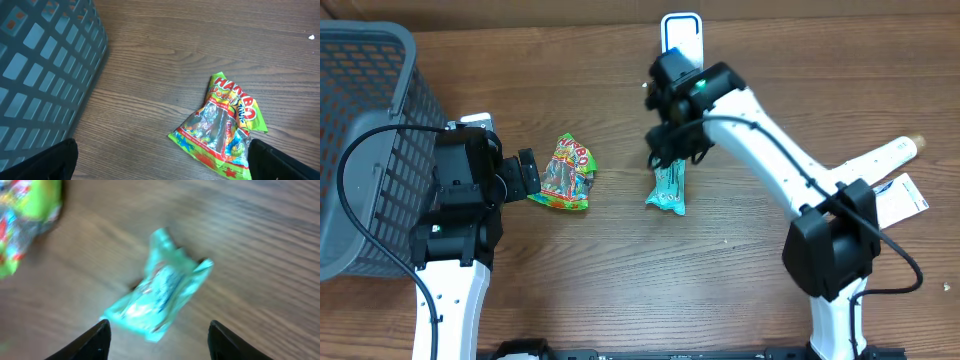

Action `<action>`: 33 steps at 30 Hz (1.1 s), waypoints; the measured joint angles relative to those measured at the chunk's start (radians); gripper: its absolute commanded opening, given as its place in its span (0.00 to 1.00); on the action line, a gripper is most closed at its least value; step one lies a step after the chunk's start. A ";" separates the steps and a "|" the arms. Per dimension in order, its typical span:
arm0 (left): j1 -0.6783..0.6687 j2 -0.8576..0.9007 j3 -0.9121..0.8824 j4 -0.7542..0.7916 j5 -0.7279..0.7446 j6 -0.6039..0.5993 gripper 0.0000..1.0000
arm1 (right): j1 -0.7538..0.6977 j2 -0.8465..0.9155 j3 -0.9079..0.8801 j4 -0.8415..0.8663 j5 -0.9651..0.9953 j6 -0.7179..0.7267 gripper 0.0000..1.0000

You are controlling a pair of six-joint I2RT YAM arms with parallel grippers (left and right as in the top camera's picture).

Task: Scan the item barcode
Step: 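Grasp the mint-green tissue pack with the right gripper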

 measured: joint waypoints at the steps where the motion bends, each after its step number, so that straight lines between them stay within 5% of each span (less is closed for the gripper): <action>1: 0.000 0.000 0.000 0.000 0.000 0.000 1.00 | 0.024 -0.002 -0.006 0.006 0.016 -0.011 0.63; 9: 0.000 0.000 0.000 0.000 0.000 0.000 1.00 | 0.221 -0.003 -0.190 0.087 0.207 -0.048 0.66; 23: 0.000 0.000 0.000 0.000 0.000 0.000 1.00 | 0.230 -0.005 -0.383 0.332 0.367 -0.083 0.68; 28: 0.000 0.000 0.000 0.000 0.000 0.000 1.00 | 0.230 -0.026 -0.449 0.409 0.418 -0.110 0.51; 32: 0.000 0.000 0.000 0.000 0.000 0.000 1.00 | 0.212 -0.035 -0.468 0.433 0.446 -0.114 0.22; 33: 0.000 0.000 0.000 0.000 0.000 0.000 1.00 | 0.205 -0.035 -0.469 0.435 0.448 -0.117 0.04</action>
